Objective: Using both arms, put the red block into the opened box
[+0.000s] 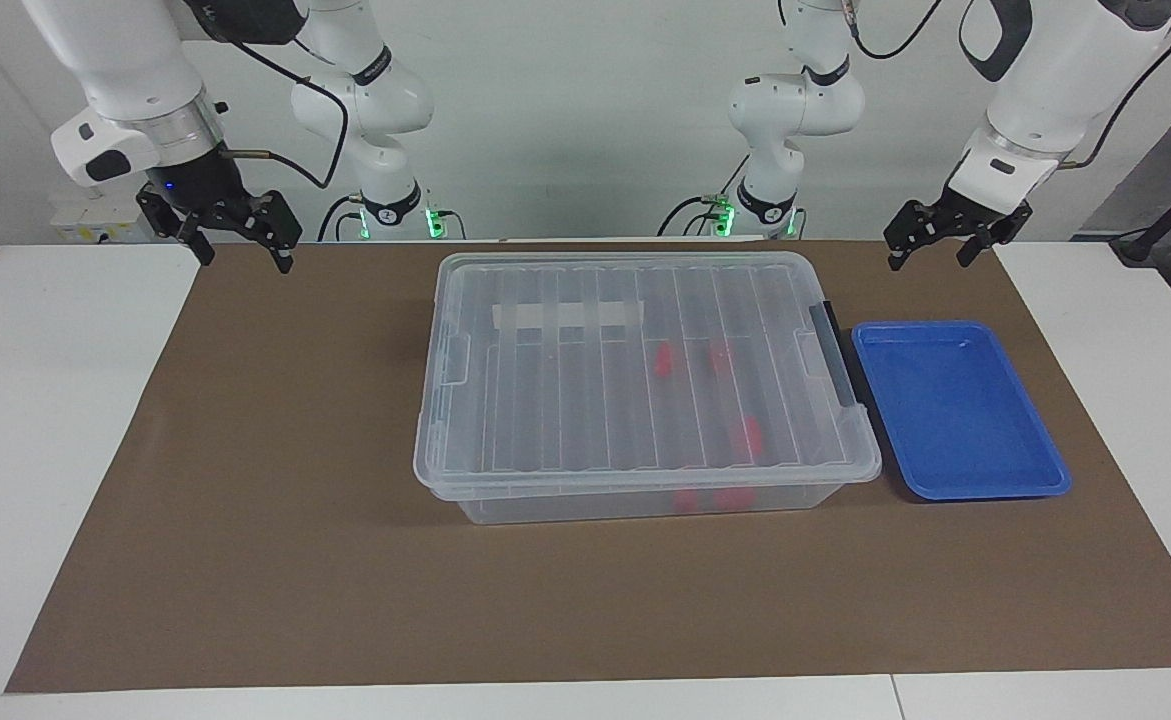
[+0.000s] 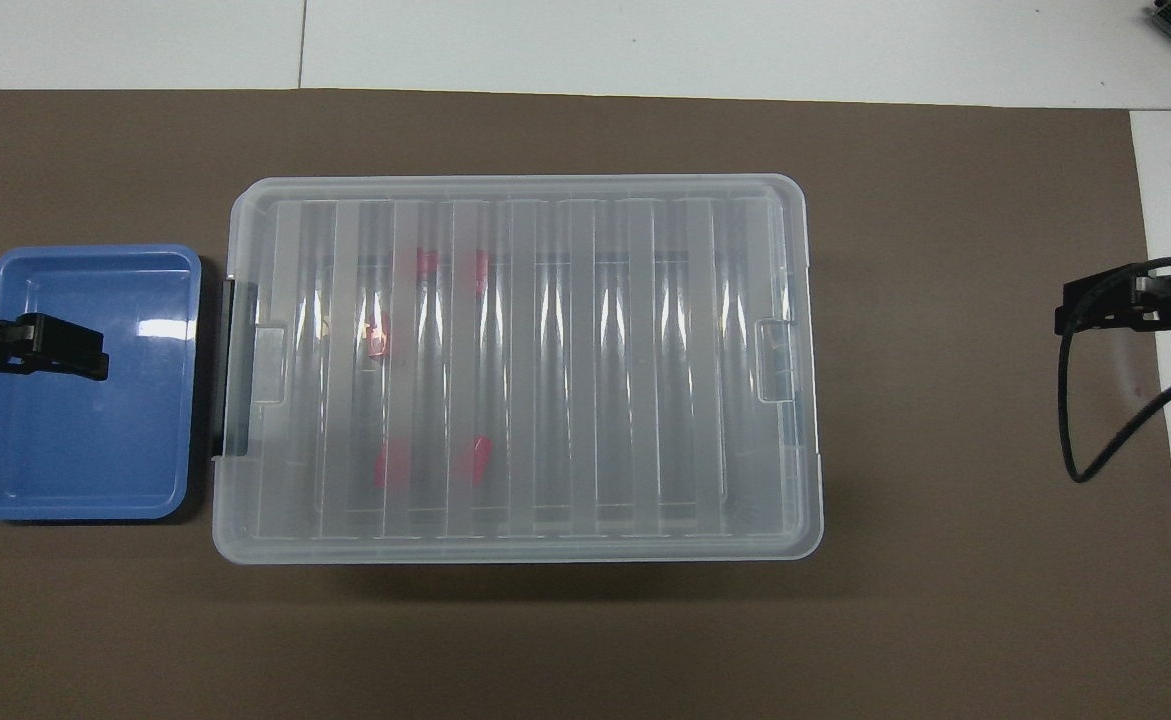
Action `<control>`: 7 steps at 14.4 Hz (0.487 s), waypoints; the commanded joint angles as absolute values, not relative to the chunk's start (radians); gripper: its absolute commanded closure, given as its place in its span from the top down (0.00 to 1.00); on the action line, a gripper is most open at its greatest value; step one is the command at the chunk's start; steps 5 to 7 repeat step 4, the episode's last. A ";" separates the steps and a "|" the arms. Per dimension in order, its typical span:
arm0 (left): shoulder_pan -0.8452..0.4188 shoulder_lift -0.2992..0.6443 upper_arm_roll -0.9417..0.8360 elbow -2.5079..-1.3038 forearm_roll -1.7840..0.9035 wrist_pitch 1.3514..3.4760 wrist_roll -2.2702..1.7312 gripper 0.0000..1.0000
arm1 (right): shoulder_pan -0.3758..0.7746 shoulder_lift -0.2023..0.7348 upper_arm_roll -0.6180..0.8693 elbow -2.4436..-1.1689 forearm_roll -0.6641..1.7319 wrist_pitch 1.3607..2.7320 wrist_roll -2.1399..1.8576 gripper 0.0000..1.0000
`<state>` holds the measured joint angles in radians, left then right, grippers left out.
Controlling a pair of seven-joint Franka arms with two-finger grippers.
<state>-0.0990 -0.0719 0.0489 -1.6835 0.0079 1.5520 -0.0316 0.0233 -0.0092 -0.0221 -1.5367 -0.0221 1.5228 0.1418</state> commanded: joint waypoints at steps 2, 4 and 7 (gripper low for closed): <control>-0.100 -0.086 0.054 -1.684 -0.005 1.539 -0.040 1.00 | 0.012 -0.035 -0.018 -1.571 0.012 1.517 0.117 1.00; -0.100 -0.086 0.054 -1.684 -0.005 1.539 -0.040 1.00 | 0.012 -0.035 -0.020 -1.572 0.012 1.517 0.118 1.00; -0.100 -0.086 0.054 -1.684 -0.005 1.539 -0.040 1.00 | 0.012 -0.035 -0.020 -1.572 0.012 1.517 0.118 1.00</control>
